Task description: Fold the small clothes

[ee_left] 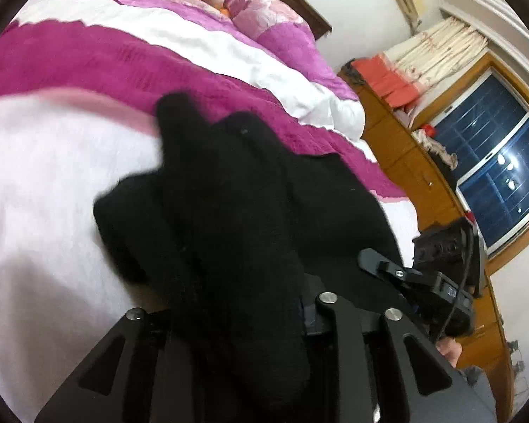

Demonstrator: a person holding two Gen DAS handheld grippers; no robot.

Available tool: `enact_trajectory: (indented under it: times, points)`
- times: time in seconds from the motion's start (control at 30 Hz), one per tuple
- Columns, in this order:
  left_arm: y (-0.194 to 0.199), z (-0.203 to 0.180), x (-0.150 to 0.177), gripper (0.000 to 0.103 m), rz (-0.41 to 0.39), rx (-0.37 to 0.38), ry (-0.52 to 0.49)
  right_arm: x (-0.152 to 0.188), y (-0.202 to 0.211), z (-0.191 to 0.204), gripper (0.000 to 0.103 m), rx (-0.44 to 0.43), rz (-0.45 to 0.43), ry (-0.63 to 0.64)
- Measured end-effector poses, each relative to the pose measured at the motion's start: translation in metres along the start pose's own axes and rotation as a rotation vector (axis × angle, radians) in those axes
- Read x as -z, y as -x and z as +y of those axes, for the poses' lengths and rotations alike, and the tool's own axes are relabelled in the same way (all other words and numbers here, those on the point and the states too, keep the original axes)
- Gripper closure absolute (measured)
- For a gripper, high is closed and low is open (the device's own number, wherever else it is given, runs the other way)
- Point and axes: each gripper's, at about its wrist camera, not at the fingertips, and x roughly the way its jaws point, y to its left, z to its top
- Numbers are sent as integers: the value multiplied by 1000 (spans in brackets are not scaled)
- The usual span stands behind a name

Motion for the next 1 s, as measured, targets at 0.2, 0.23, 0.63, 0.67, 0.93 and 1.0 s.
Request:
enact_trajectory:
  times: [0.2,0.23,0.63,0.67,0.93,1.0]
  points:
    - [5,7,6,91,-42,14,19,0,-6,5,51,26,-26,75]
    - [5,6,8,91,-43,12,14,-1,-6,5,51,25,-28,77]
    - [5,4,3,79,-21,-33,50,7,-4,15,43,46,-36,75]
    - [7,2,3,78,-6,-42,66,7,-2,17,42,63,-35,56]
    - [55,-30,14,37,-101,-116,85,-1,35,39,15,76,-116,-62]
    - [69,-47,17,31,-121,-136,34,1,46,52,15,77,-120,-46]
